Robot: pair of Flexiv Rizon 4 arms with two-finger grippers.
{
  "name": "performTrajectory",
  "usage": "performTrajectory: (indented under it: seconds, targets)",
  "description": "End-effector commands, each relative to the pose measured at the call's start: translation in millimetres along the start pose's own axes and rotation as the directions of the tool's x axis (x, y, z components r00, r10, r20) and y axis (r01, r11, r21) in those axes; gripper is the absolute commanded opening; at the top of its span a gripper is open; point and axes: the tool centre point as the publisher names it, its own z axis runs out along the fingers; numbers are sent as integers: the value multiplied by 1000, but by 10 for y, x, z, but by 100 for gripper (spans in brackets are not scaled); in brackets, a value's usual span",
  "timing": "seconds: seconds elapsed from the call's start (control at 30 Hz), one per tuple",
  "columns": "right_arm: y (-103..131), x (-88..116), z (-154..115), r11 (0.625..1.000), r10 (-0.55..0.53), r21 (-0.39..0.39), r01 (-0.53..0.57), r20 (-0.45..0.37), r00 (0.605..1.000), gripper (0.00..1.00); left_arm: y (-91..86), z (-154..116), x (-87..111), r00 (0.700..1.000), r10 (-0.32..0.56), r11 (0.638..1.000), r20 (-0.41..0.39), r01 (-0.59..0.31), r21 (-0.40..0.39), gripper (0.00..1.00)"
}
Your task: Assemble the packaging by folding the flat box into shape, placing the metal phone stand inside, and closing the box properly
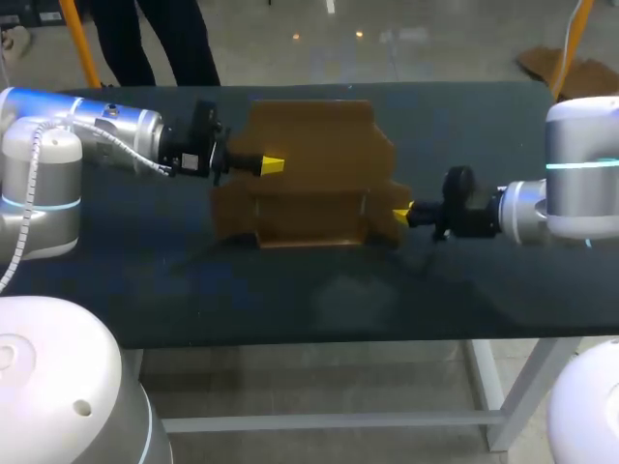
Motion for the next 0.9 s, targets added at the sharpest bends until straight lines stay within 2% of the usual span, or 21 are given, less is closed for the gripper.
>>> performTrajectory:
  seconds: [0.03,0.17,0.23,0.27,0.37,0.5,0.53,0.9]
  targets:
    - [18,103,49,1000,0,1,0,19,1000,0,27,10,-5,1000,0,1000,-4,0,0,0]
    - [25,167,71,1000,7,4,-7,44,999,0,27,10,-5,1000,0,1000,-4,0,0,0]
    - [26,190,86,1000,15,7,-15,58,998,7,27,10,-5,1000,0,1000,-4,0,0,0]
    - [25,200,93,1000,21,9,-21,68,997,15,27,10,-5,1000,0,1000,-4,0,0,0]
    - [15,232,119,999,33,10,-34,92,995,21,27,10,-5,1000,0,1000,-4,0,0,0]
    - [5,280,141,999,43,11,-45,113,993,44,27,10,-5,1000,0,1000,-4,0,0,0]
    - [3,292,144,999,47,9,-49,118,992,45,27,10,-5,1000,0,1000,-4,0,0,0]
    - [-4,441,236,998,63,11,-65,160,985,46,27,10,-5,1000,0,1000,-4,0,0,0]
